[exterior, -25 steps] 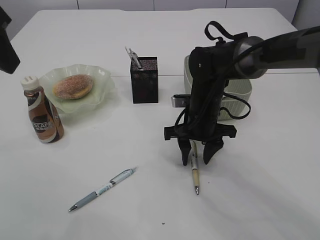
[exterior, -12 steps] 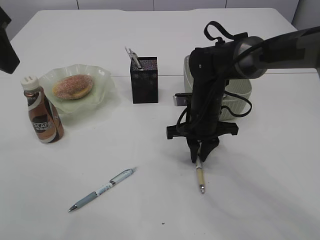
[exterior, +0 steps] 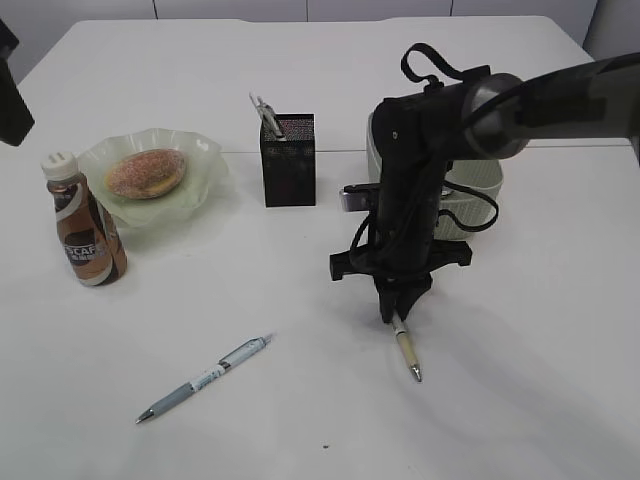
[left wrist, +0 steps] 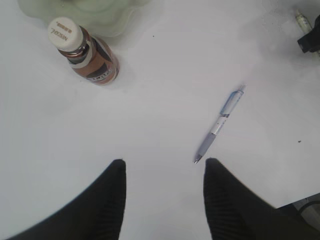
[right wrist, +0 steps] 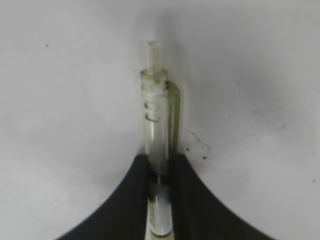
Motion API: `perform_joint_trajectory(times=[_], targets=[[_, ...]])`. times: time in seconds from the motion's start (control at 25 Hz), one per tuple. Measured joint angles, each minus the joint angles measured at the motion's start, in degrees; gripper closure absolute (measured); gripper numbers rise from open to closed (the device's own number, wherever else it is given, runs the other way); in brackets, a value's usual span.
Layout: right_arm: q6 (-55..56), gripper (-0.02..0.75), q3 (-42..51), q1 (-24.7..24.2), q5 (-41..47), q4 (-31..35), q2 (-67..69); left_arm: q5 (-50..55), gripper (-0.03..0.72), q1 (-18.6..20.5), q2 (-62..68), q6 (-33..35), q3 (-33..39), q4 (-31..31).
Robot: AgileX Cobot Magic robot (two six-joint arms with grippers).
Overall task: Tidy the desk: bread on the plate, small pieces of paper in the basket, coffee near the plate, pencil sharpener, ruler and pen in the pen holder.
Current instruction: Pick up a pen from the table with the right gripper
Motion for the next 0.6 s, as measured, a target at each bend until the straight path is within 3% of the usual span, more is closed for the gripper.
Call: perform_joint_trajectory(times=[0.32, 0.6], targets=[[-0.71, 0.673, 0.60, 3.78, -5.29, -3.70, -4.60, 0.00, 0.318, 0.00, 0.00, 0.00, 0.00, 0.13], [-2.72, 0.674, 1.16, 4.01, -6.16, -6.00, -9.35, 0.00, 0.318, 0.00, 0.00, 0.00, 0.00, 0.13]])
